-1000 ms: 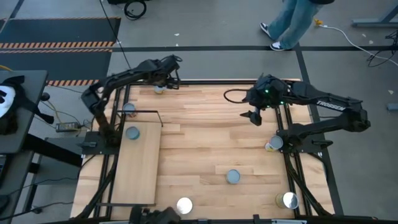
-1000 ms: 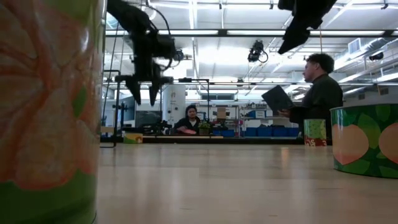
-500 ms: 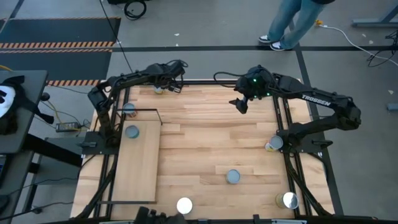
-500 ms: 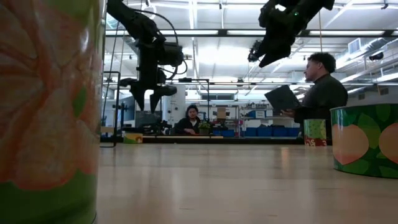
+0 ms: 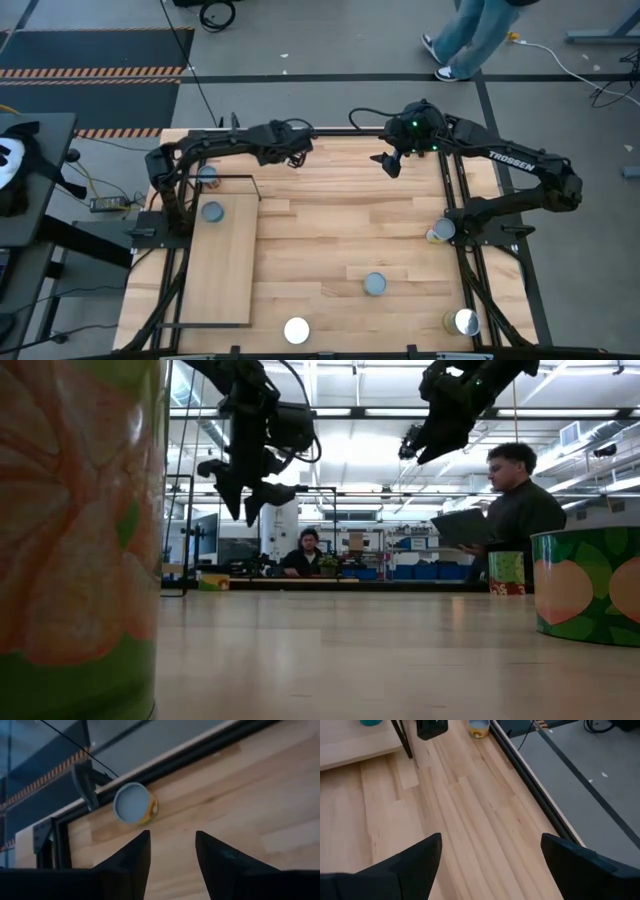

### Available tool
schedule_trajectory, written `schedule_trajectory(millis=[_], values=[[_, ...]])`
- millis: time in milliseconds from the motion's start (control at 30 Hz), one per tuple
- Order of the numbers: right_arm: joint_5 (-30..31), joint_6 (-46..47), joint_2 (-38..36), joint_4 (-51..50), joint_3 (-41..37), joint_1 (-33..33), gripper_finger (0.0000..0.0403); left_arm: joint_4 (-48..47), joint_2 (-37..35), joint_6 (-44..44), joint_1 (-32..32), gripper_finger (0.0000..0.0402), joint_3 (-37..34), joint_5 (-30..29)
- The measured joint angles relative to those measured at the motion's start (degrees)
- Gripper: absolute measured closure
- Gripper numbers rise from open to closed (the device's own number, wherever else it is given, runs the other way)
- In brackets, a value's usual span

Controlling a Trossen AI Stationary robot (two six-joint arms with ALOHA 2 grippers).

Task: Pick and place cans onto a shelf
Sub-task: Put the canned mushroom on the shelf

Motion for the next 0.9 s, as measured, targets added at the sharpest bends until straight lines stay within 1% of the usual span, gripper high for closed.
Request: schedule_trajectory(millis=[67, 133, 267, 400, 533, 633, 900], values=[[-0.03, -0.3, -0.03, -0.38, 0.0, -0.03, 0.0055, 3.88, -0.07, 0.25, 0.01, 0.0234, -2.4, 0.41], [-0.04, -0.51, -0.11, -0.67, 0.0, -0.01, 0.0055, 5.37, 0.04, 0.45, 0.72, 0.0228, -5.16, 1.98], [-0.03, -0.67, -0.08, -0.72, 0.0, -0.01, 0.0055, 12.06, 0.04, 3.38, 3.5, 0.0212, -8.9, 3.61], [0.87, -1.01, 0.13, 1.09, 0.0, -0.11, 0.0055, 12.82, 0.04, 4.35, 6.18, 0.0201, -8.91, 5.01], [1.82, -1.02, 0.13, 2.61, 0.0, -0.11, 0.0055, 12.2, 0.04, 4.49, 7.88, 0.0202, -8.91, 9.62], [1.91, -1.03, 0.13, 3.98, 0.19, -0.13, 0.0055, 11.59, 0.04, 5.39, 8.14, 0.0208, -8.91, 11.8], [2.09, -1.01, 0.15, 9.26, 0.55, -0.29, 0.0055, 11.7, 0.04, 8.48, 7.11, 0.0216, -8.91, 14.13]])
